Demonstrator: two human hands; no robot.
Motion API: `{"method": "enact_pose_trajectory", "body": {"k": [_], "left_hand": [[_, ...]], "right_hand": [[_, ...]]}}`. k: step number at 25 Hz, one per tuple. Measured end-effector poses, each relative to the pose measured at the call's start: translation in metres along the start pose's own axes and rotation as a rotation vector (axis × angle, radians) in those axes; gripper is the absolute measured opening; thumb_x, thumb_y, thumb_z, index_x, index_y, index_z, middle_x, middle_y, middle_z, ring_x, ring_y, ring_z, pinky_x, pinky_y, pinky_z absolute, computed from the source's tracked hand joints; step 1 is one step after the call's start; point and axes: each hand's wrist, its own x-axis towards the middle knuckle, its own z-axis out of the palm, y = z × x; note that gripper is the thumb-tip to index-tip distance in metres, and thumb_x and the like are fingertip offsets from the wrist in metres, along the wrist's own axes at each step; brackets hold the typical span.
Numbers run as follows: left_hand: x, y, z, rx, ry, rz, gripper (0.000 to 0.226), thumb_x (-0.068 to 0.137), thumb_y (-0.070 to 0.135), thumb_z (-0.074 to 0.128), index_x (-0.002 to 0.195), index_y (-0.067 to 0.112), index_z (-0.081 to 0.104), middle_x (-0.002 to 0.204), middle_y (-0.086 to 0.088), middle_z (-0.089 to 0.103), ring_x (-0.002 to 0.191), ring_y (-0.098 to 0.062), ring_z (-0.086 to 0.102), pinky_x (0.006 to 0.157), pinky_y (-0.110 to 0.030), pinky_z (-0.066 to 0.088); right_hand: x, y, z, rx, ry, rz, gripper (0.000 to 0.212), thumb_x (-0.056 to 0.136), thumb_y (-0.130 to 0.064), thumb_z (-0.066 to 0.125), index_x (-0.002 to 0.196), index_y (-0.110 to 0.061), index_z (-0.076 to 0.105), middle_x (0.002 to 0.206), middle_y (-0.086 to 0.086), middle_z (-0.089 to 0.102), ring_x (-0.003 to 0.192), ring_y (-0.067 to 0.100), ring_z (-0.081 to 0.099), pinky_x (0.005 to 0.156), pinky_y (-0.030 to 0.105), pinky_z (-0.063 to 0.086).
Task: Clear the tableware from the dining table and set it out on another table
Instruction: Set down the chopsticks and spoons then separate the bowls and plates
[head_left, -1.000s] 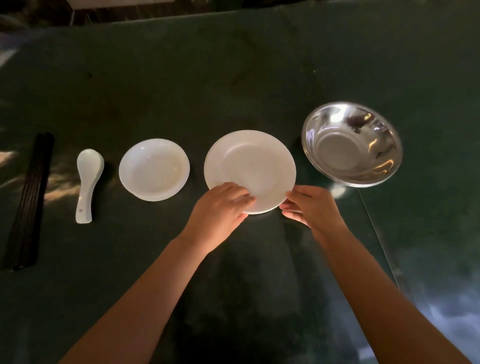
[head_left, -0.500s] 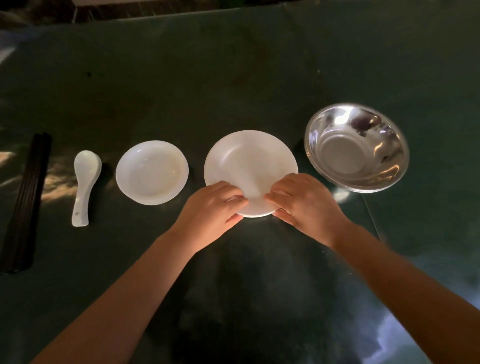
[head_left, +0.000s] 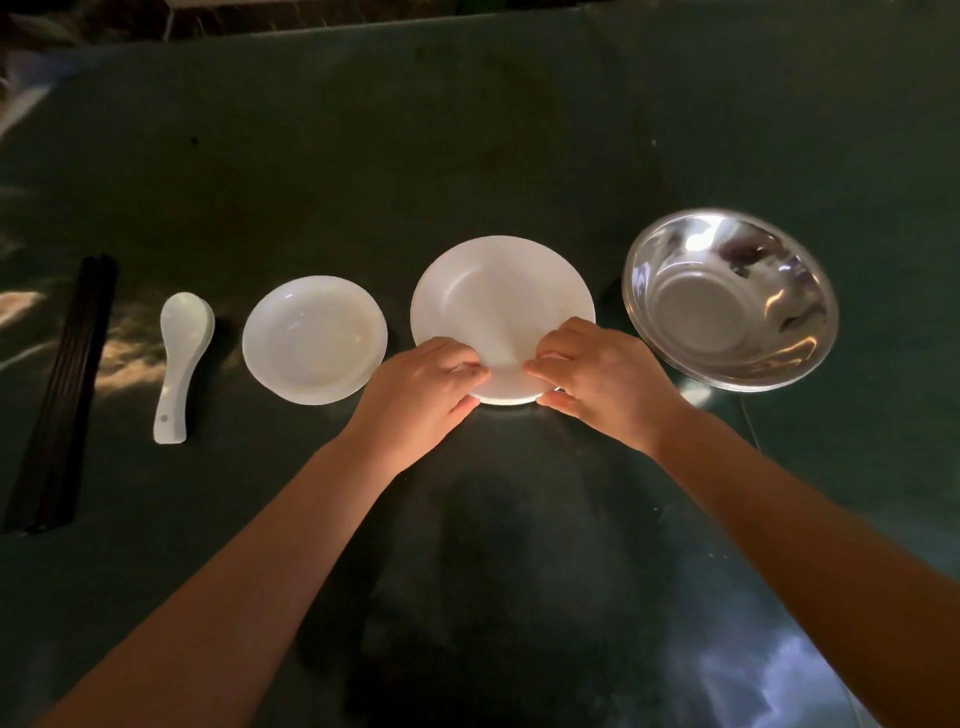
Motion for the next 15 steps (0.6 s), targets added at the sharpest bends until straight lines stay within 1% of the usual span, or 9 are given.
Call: {"method": "enact_pose_trajectory", "body": {"k": [5, 8, 9, 10, 11, 12, 13, 14, 15], "left_hand": [[-0.003, 0.003, 0.002, 0.015, 0.01, -0.006, 0.034, 0.064, 0.012, 0.081, 0.096, 0.007, 0.071, 0.095, -0.009, 0.072, 0.086, -0.024, 0.069, 0.071, -0.034, 0.057], [-0.002, 0.005, 0.001, 0.004, -0.014, -0.041, 0.032, 0.069, 0.013, 0.077, 0.1, 0.006, 0.07, 0.1, -0.011, 0.071, 0.09, -0.025, 0.069, 0.077, -0.036, 0.056], [-0.001, 0.009, 0.0, 0.015, -0.024, -0.048, 0.032, 0.072, 0.013, 0.075, 0.103, 0.006, 0.069, 0.103, -0.011, 0.071, 0.094, -0.026, 0.068, 0.08, -0.036, 0.056], [-0.001, 0.012, -0.002, 0.028, -0.026, -0.052, 0.033, 0.076, 0.015, 0.072, 0.107, 0.006, 0.067, 0.107, -0.011, 0.07, 0.097, -0.026, 0.067, 0.083, -0.036, 0.054], [-0.003, 0.015, -0.006, 0.039, -0.016, -0.058, 0.034, 0.078, 0.018, 0.07, 0.11, 0.007, 0.066, 0.111, -0.011, 0.069, 0.101, -0.025, 0.065, 0.086, -0.036, 0.053], [-0.008, 0.017, -0.012, 0.04, 0.033, -0.079, 0.036, 0.079, 0.02, 0.069, 0.112, 0.008, 0.065, 0.113, -0.01, 0.068, 0.102, -0.024, 0.065, 0.087, -0.036, 0.053], [-0.017, 0.016, -0.02, 0.006, 0.137, -0.143, 0.034, 0.08, 0.022, 0.067, 0.112, 0.009, 0.065, 0.113, -0.009, 0.068, 0.102, -0.023, 0.064, 0.087, -0.036, 0.054], [-0.028, 0.013, -0.028, -0.063, 0.294, -0.27, 0.032, 0.082, 0.024, 0.064, 0.111, 0.011, 0.065, 0.111, -0.006, 0.068, 0.102, -0.021, 0.064, 0.087, -0.035, 0.054], [-0.04, 0.006, -0.038, -0.165, 0.453, -0.451, 0.031, 0.083, 0.027, 0.06, 0.111, 0.014, 0.065, 0.109, -0.002, 0.067, 0.101, -0.019, 0.062, 0.087, -0.031, 0.052]], "right_hand": [[0.003, 0.002, 0.001, -0.026, -0.01, -0.011, 0.03, 0.062, -0.026, 0.084, 0.088, -0.015, 0.072, 0.084, 0.004, 0.071, 0.08, 0.025, 0.066, 0.058, 0.032, 0.057], [0.003, -0.002, 0.0, -0.033, -0.025, 0.011, 0.028, 0.065, -0.024, 0.082, 0.088, -0.013, 0.072, 0.085, 0.005, 0.07, 0.081, 0.026, 0.066, 0.058, 0.034, 0.057], [0.003, -0.004, -0.001, -0.031, -0.042, 0.034, 0.027, 0.066, -0.022, 0.081, 0.09, -0.012, 0.071, 0.087, 0.007, 0.07, 0.083, 0.027, 0.065, 0.059, 0.036, 0.058], [0.004, -0.007, -0.003, -0.028, -0.063, 0.066, 0.028, 0.069, -0.021, 0.079, 0.094, -0.011, 0.07, 0.092, 0.008, 0.07, 0.087, 0.028, 0.064, 0.064, 0.038, 0.059], [0.004, -0.012, -0.004, -0.013, -0.085, 0.111, 0.031, 0.073, -0.023, 0.075, 0.101, -0.012, 0.068, 0.1, 0.008, 0.069, 0.094, 0.028, 0.063, 0.073, 0.04, 0.058], [0.006, -0.017, -0.006, 0.025, -0.1, 0.176, 0.035, 0.077, -0.029, 0.071, 0.109, -0.015, 0.065, 0.109, 0.007, 0.067, 0.101, 0.026, 0.06, 0.083, 0.04, 0.055], [0.009, -0.025, -0.008, 0.123, -0.085, 0.267, 0.04, 0.08, -0.034, 0.067, 0.116, -0.018, 0.062, 0.116, 0.004, 0.064, 0.107, 0.023, 0.058, 0.09, 0.039, 0.051], [0.015, -0.034, -0.012, 0.28, -0.029, 0.379, 0.042, 0.081, -0.038, 0.065, 0.119, -0.021, 0.06, 0.119, 0.002, 0.063, 0.107, 0.019, 0.057, 0.094, 0.037, 0.048], [0.026, -0.046, -0.016, 0.461, 0.047, 0.493, 0.041, 0.082, -0.039, 0.064, 0.119, -0.023, 0.06, 0.118, 0.0, 0.064, 0.102, 0.015, 0.058, 0.094, 0.034, 0.047]]}}
